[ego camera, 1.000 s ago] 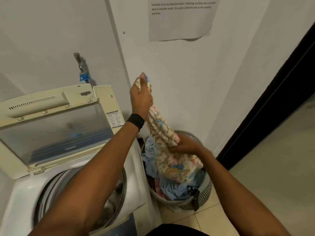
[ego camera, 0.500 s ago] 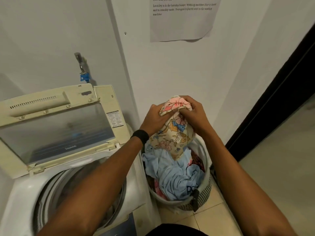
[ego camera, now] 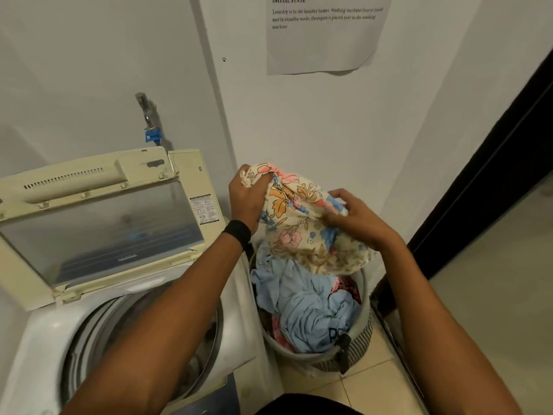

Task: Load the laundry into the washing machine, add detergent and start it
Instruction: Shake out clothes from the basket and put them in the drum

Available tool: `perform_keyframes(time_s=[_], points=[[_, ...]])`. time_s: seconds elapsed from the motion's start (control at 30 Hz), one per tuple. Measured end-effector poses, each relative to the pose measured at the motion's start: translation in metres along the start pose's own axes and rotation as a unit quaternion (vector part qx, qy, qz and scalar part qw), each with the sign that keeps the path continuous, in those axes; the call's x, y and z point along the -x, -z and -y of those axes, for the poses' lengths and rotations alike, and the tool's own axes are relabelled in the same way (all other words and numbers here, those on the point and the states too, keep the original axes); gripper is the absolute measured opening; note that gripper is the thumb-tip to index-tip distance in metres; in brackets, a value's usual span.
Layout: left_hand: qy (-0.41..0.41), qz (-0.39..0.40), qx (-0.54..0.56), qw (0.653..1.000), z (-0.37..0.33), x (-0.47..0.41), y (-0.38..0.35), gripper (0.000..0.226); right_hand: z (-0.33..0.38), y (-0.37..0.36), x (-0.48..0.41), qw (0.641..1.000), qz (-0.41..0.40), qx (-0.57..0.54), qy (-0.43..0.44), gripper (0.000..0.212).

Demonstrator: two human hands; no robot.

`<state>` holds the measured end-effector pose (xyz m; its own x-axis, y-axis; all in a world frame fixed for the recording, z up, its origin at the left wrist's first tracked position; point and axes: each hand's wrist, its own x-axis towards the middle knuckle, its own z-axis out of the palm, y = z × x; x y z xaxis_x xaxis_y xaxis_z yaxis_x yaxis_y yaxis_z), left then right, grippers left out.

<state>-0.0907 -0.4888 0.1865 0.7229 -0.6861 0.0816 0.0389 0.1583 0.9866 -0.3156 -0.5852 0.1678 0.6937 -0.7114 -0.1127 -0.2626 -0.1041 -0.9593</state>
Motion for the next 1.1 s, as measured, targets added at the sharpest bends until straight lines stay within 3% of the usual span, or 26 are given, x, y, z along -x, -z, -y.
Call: perform_keyframes(time_s=[0.07,0.13,0.23,0.3,0.4,0.53,0.7,0.87,1.0,1.1], points=[[-0.030,0.005,-0.026,0.999,0.001,0.003,0.003,0.020,0.011,0.002,-0.001,0.979,-0.076,-0.188,0.012,0.038],[-0.084,0.018,-0.061,0.994,0.003,0.007,0.001,0.031,0.023,-0.005,-0.006,0.932,-0.108,-0.344,0.038,0.040],[-0.144,0.072,-0.115,0.980,0.007,0.012,-0.006,0.051,0.042,-0.036,-0.014,0.872,-0.091,-0.476,0.067,0.042],[-0.122,0.108,-0.109,0.981,0.005,0.017,-0.005,0.055,0.051,-0.067,-0.016,0.851,-0.043,-0.518,0.075,0.053],[-0.072,0.104,-0.048,0.991,0.003,0.028,0.016,0.047,0.060,-0.115,-0.018,0.887,-0.022,-0.458,0.059,0.058],[-0.029,0.030,-0.027,0.999,-0.002,0.041,0.070,0.040,0.064,-0.179,-0.022,0.928,-0.051,-0.368,0.038,0.056],[-0.021,-0.086,-0.089,0.992,-0.001,0.062,0.169,0.047,0.067,-0.271,-0.018,0.950,-0.004,-0.310,0.036,0.049],[0.012,-0.176,-0.193,0.965,0.016,0.082,0.275,0.020,0.071,-0.363,-0.003,0.977,0.027,-0.189,0.095,0.043],[0.017,-0.182,-0.220,0.958,0.017,0.107,0.331,0.011,0.062,-0.419,0.012,0.983,0.035,-0.140,0.112,0.038],[0.046,-0.143,-0.266,0.952,0.032,0.117,0.367,0.021,0.034,-0.445,0.010,0.990,0.063,-0.026,0.125,0.036]])
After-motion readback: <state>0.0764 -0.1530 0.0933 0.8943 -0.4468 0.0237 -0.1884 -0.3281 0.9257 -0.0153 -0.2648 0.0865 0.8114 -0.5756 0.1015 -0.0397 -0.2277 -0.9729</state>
